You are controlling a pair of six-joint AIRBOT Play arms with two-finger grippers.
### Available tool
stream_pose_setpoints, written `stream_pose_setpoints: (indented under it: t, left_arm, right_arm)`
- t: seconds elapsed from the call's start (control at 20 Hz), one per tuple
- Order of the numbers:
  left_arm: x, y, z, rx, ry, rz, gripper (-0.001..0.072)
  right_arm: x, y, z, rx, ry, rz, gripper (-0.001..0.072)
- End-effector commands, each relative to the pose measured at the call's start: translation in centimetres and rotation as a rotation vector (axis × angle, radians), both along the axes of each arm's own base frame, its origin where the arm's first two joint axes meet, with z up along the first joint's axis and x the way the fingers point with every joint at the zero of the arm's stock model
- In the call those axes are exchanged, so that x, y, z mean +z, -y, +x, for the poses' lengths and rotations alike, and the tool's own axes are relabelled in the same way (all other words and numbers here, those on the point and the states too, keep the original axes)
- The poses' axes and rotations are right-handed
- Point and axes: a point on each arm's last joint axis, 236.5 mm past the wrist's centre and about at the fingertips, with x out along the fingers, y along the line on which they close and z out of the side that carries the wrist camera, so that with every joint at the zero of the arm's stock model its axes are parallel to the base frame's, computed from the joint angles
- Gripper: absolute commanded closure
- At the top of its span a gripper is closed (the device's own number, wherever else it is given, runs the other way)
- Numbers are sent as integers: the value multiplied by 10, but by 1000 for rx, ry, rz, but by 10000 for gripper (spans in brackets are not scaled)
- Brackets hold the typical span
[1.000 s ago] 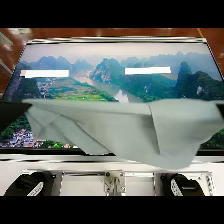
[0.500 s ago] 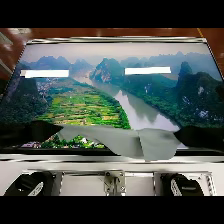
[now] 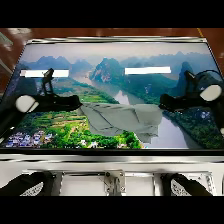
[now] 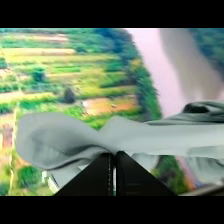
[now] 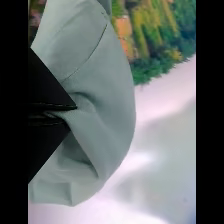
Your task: Fold the shirts.
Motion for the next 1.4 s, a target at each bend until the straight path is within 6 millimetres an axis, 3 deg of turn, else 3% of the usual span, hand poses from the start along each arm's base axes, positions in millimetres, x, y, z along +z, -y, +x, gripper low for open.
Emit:
stream_pose_setpoints:
  t: [0.0,0.1,0.15,0.2,0.3,0.35,0.45,0.5,0.6,0.7,0.8,0.9,1.05,1.35]
  left_arm:
    - [-78,6,44,61,-95,5,673]
    - [-98,10,58,108,-163,-49,672]
    - [-104,12,63,129,-193,-79,663]
    - [-106,13,66,145,-210,-104,564]
    - [-96,13,66,159,-254,-159,99]
    - [-88,8,58,115,-282,-151,43]
    - [-71,-13,30,-73,-306,-76,46]
    - [-67,-32,16,-90,-341,-34,56]
    - [-61,-67,-12,-101,-402,46,56]
    - [-65,-68,-42,-94,-466,2,51]
    - [-84,-49,-71,-108,-528,-94,35]
    - [-106,-27,-86,-84,-562,-203,35]
    - [-121,-1,-80,-23,-512,-298,35]
    - [-161,31,-84,-30,-536,-246,37]
  right_arm:
    - [-62,5,66,-110,51,45,646]
    - [-71,-2,86,-192,74,124,621]
    - [-71,-5,91,-221,77,161,416]
    - [-69,-8,94,-231,87,184,135]
    - [-55,-15,92,-147,104,191,112]
    - [-44,-15,85,-73,104,181,112]
    - [-25,1,58,83,67,105,112]
    - [-23,21,35,133,2,36,112]
    - [-31,69,-19,174,-183,-94,112]
    - [-42,93,-61,138,-331,-79,112]
    - [-54,80,-71,45,-345,101,112]
    - [-62,58,-75,5,-333,253,112]
    - [-68,39,-78,18,-337,308,112]
    - [-71,22,-69,70,-307,270,112]
